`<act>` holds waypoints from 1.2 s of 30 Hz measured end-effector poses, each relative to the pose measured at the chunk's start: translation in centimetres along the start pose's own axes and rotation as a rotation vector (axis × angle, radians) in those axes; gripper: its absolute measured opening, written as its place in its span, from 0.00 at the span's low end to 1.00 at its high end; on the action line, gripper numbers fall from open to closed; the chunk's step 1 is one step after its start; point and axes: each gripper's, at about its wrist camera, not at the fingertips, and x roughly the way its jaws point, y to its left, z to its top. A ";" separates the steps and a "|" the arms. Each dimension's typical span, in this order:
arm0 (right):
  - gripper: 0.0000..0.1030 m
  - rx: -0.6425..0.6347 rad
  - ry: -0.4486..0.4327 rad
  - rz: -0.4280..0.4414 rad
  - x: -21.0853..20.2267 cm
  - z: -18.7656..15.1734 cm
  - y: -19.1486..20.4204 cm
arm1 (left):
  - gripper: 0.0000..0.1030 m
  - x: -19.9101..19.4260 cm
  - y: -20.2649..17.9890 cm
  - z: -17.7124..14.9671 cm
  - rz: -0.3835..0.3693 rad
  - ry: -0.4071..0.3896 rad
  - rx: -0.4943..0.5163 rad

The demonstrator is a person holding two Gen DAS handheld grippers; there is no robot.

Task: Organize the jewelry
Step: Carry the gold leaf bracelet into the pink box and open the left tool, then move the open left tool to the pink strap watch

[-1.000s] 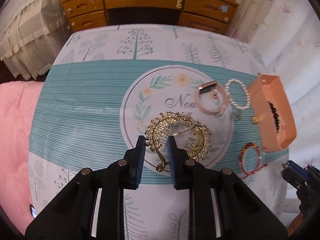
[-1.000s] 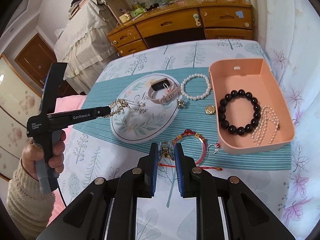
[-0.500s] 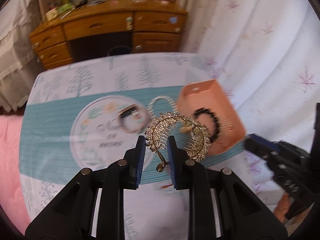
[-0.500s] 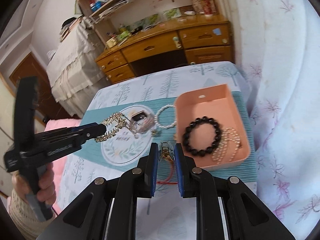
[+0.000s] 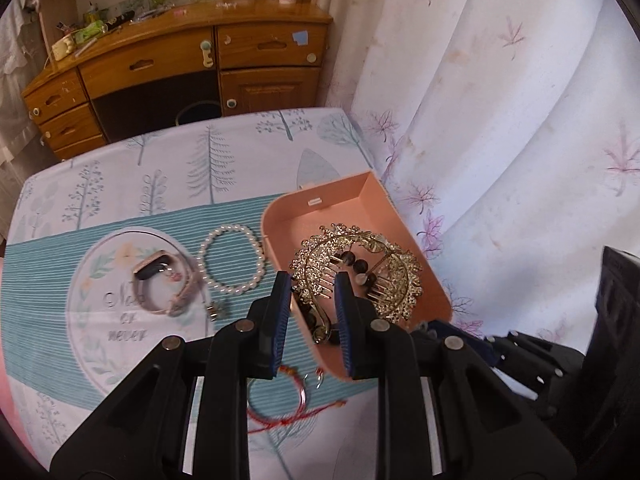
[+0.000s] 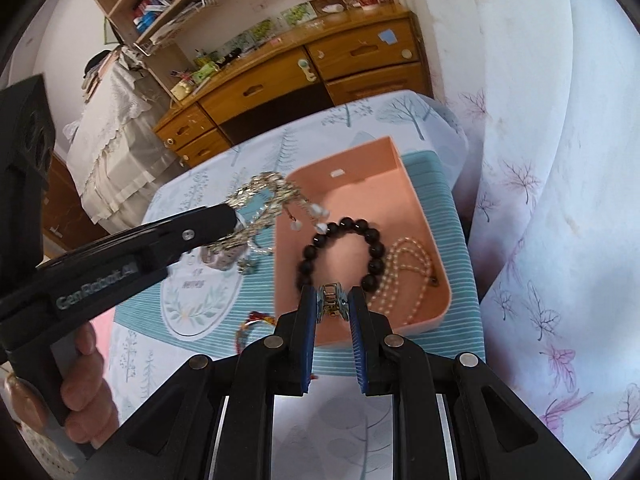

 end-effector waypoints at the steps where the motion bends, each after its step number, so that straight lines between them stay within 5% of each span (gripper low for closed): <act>1: 0.16 0.001 0.007 -0.003 0.4 0.0 -0.4 | 0.19 0.7 0.0 -0.1 0.004 0.008 -0.001; 6: 0.16 0.014 0.035 -0.015 2.8 -0.2 -1.1 | 0.19 3.8 -0.1 -0.2 0.017 0.048 -0.014; 11: 0.39 0.030 0.034 0.009 3.8 -0.7 -1.7 | 0.20 4.4 -0.1 -0.9 -0.004 0.057 -0.011; 18: 0.39 -0.023 0.023 -0.037 3.1 -1.4 -0.3 | 0.35 2.4 0.2 -2.0 -0.025 0.029 -0.013; 36: 0.39 -0.118 0.003 -0.089 0.4 -3.0 7.3 | 0.37 -4.2 7.4 -4.9 0.036 -0.029 -0.076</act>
